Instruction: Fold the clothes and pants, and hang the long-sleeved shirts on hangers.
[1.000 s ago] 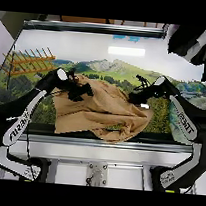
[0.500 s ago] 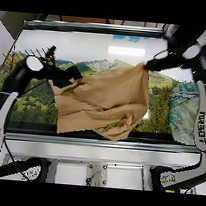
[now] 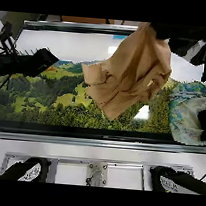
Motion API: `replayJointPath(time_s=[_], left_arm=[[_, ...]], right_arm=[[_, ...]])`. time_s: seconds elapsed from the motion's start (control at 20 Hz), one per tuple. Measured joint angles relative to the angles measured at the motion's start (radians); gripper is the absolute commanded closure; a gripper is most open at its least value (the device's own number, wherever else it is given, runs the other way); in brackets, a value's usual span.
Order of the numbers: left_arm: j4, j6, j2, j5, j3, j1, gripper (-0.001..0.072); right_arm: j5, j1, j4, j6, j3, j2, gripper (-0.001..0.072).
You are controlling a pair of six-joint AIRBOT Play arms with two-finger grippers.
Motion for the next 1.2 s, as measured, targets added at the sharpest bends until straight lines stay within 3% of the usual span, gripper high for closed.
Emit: replayJointPath(time_s=[0.2, 0.25, 0.3, 0.35, 0.55, 0.75, 1.2], left_arm=[[0.001, 0.032, 0.040, -0.035, -0.047, 0.059, 0.0027], [0.001, 0.036, 0.051, -0.040, -0.074, 0.066, 0.0027], [0.001, 0.040, 0.062, -0.043, -0.109, 0.070, 0.0027], [0.002, 0.044, 0.073, -0.047, -0.145, 0.070, 0.0027], [0.002, 0.094, 0.111, -0.051, -0.257, 0.015, 0.0027], [0.048, 0.153, 0.080, -0.050, -0.272, -0.149, 0.0027], [0.187, 0.401, -0.341, -0.038, -0.076, -0.563, 0.0028]], right_arm=[[0.013, 0.276, -0.107, 0.123, -0.315, 0.140, 0.0693], [-0.004, 0.349, -0.128, 0.157, -0.413, 0.166, 0.0587], [-0.029, 0.415, -0.144, 0.183, -0.501, 0.183, 0.0221], [-0.053, 0.480, -0.156, 0.204, -0.583, 0.197, -0.0006], [-0.098, 0.586, -0.214, 0.238, -0.715, 0.228, 0.0002], [-0.104, 0.518, -0.360, 0.322, -0.727, 0.318, 0.0002], [0.057, 0.367, -0.439, 0.480, -0.732, 0.448, 0.0002]])
